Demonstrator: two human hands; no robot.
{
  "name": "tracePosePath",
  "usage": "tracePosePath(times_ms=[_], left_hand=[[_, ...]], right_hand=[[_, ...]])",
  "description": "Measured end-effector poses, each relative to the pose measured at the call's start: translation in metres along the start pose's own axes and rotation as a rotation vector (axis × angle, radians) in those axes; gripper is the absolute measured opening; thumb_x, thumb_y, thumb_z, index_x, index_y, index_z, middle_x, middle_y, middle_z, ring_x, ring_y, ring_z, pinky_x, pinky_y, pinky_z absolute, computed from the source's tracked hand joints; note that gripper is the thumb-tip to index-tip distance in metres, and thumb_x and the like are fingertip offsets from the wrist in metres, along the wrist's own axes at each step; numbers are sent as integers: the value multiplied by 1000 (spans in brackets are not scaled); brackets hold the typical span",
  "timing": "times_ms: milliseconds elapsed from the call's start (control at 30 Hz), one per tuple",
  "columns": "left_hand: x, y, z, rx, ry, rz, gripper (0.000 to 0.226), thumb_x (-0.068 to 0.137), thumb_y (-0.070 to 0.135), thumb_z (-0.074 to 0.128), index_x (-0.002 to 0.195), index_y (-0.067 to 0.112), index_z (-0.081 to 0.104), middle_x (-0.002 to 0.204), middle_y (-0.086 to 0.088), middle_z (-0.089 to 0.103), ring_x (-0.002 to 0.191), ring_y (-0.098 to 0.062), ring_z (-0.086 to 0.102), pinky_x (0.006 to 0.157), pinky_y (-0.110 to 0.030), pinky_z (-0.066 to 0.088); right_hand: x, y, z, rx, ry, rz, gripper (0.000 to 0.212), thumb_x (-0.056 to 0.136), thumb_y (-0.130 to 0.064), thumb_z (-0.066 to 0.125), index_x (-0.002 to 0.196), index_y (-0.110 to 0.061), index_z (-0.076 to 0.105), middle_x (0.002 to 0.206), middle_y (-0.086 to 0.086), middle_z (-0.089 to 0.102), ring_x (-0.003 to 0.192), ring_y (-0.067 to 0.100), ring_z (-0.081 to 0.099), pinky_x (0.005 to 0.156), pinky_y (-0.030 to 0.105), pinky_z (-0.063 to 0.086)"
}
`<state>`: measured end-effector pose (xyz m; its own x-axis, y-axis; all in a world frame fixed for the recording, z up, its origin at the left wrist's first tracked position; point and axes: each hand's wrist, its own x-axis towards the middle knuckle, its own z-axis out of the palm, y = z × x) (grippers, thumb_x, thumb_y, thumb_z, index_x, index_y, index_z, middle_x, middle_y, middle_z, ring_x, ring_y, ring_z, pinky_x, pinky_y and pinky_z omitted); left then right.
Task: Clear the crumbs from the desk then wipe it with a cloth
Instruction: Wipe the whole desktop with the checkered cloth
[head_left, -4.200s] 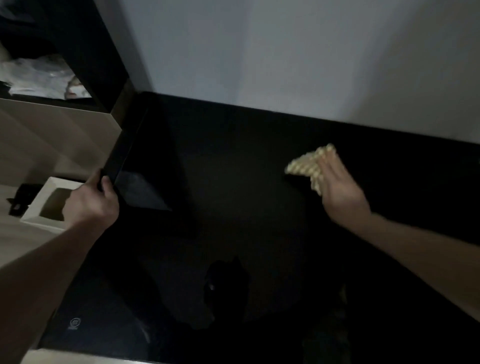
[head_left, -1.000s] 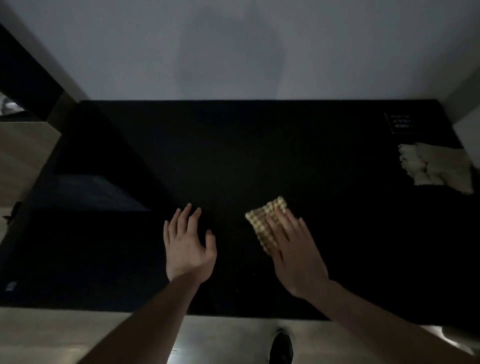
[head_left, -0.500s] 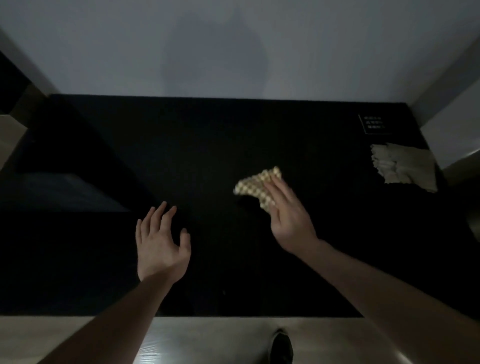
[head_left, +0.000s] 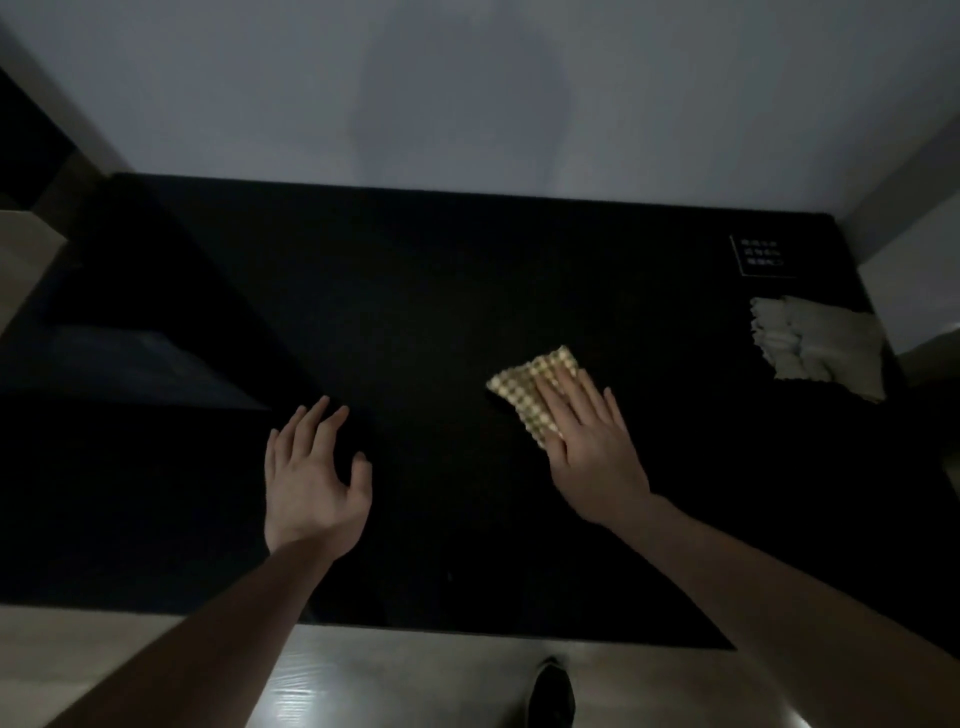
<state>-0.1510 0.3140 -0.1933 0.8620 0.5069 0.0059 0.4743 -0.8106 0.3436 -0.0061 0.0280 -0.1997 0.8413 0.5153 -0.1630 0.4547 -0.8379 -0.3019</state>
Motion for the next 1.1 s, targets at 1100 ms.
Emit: tracePosePath(times_ms=[1100], left_hand=[[1,-4,2,22,1,-6,65,86,49,42,147,24,43,159,5,34,151,-19,21,125,-46,17]], right_hand=[[41,19,-10,-31,59,31,60,109,-26,34,166,-24,15,174,-4,11,161,17,2,130,43,0]])
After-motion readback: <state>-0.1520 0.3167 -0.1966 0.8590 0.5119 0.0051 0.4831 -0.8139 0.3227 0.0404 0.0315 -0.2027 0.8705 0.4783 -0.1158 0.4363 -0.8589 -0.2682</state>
